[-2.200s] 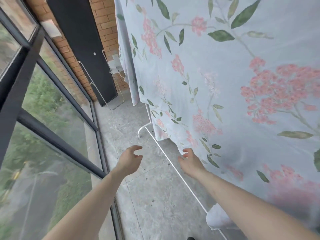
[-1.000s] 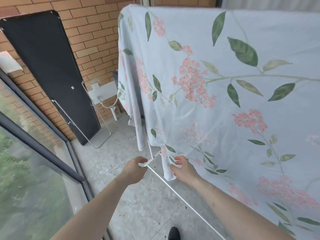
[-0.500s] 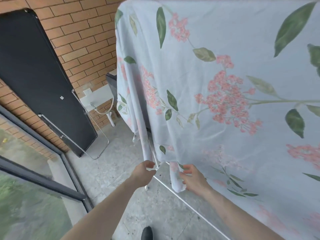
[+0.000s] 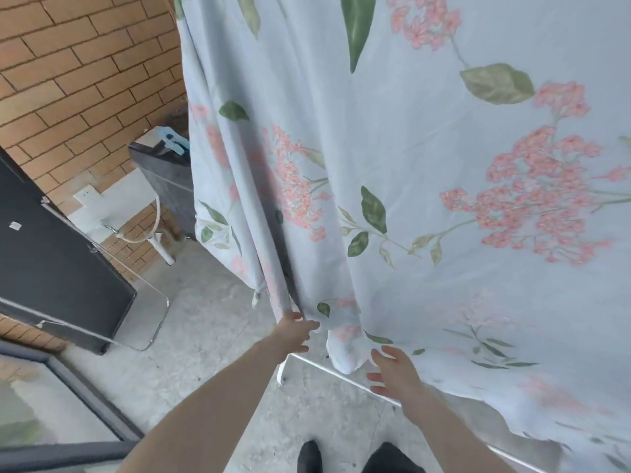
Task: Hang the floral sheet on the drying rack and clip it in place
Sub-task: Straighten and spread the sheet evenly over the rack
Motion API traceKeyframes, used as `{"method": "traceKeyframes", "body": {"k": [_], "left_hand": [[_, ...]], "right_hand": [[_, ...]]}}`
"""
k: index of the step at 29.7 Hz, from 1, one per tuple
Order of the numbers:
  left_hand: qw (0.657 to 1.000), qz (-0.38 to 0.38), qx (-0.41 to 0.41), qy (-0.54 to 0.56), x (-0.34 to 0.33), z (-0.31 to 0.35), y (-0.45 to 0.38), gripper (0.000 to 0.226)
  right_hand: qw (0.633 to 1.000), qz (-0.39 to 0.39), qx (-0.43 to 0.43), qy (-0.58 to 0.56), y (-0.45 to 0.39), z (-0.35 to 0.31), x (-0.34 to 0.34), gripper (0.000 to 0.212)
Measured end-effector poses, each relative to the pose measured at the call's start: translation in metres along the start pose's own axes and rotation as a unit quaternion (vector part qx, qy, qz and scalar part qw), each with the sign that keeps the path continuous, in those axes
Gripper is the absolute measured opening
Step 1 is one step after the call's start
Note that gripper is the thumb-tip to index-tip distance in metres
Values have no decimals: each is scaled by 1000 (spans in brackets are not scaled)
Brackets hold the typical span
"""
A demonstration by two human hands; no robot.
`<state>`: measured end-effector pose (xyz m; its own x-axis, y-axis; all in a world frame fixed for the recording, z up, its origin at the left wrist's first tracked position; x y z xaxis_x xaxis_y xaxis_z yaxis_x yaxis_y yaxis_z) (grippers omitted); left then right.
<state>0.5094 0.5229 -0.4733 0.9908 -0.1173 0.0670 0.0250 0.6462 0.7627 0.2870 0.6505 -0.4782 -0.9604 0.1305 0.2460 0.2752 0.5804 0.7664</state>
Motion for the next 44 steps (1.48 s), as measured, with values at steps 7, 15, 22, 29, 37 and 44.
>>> {"method": "traceKeyframes", "body": {"k": [7, 15, 22, 29, 37, 44], "left_hand": [[996, -2, 56, 67, -9, -7, -63, 89], [975, -116, 132, 135, -29, -21, -98, 103], [963, -46, 64, 258, -15, -48, -94, 45], [964, -35, 8, 264, 22, -76, -28, 29], [952, 231, -194, -49, 73, -36, -15, 62], [930, 270, -250, -21, 102, 12, -41, 27]], "right_hand": [[996, 15, -54, -70, -23, 10, -3, 68], [981, 11, -113, -158, -52, 6, -19, 83], [990, -41, -76, -109, -68, -18, -65, 85], [981, -62, -139, -117, -71, -40, -102, 60], [998, 48, -34, -15, -101, -32, -120, 38], [991, 129, 2, 46, -133, -31, -111, 31]]}}
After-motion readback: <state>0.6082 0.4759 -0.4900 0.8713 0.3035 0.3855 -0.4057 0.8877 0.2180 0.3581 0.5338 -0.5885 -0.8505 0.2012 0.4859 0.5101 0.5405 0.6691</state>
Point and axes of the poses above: each hand's wrist, its own y-axis away from the middle knuckle, its own x-axis out of the back of the hand, z = x × y, the point moved 5 cm from there along -y, towards the middle knuckle, and after that the axes turned 11 degrees about y, right-handed, at the moved point
